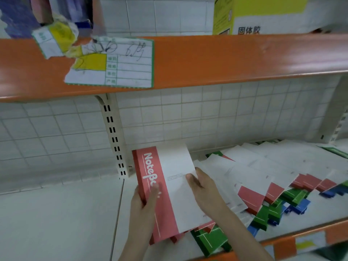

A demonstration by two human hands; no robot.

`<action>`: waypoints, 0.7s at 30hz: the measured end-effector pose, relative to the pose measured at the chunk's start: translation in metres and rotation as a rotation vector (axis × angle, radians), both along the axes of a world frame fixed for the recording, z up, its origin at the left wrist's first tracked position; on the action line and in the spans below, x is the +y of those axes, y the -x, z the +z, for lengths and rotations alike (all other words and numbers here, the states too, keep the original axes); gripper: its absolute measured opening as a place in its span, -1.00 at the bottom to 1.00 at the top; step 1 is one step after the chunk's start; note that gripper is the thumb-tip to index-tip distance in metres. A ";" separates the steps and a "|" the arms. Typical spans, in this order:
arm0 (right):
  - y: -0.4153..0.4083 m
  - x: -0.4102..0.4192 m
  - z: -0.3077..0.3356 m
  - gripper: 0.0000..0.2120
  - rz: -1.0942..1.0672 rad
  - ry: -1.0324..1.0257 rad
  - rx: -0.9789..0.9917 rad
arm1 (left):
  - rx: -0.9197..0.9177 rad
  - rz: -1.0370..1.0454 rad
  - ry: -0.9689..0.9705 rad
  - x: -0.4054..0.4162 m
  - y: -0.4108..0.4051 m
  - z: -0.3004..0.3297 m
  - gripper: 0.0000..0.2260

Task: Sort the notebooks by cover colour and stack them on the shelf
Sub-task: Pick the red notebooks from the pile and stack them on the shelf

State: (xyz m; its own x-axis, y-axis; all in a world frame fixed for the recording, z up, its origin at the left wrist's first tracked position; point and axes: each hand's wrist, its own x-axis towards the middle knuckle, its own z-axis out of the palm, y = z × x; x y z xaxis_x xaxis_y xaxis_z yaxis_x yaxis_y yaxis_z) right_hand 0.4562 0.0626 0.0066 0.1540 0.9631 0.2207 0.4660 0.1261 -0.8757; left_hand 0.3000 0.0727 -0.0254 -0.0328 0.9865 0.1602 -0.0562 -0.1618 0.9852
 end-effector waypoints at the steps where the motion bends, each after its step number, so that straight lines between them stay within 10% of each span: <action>1: -0.007 -0.001 -0.001 -0.76 -0.028 0.027 0.025 | 0.010 0.005 0.020 0.001 -0.006 0.002 -0.85; 7: -0.071 -0.026 0.005 -0.79 -0.114 0.240 0.077 | 0.202 -0.131 0.110 0.008 -0.059 0.013 -0.57; 21: -0.253 -0.149 0.003 -0.74 -0.697 0.111 0.179 | 0.280 -0.583 0.208 -0.039 -0.290 0.022 -0.61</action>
State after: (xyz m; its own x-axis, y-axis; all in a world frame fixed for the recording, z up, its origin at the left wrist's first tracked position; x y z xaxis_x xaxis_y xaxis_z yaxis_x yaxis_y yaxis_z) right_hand 0.7087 -0.0868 0.0097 0.7644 0.6435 0.0410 0.2540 -0.2421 -0.9364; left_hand 0.5896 0.0333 -0.0034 0.5286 0.8417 -0.1104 0.1855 0.0124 0.9826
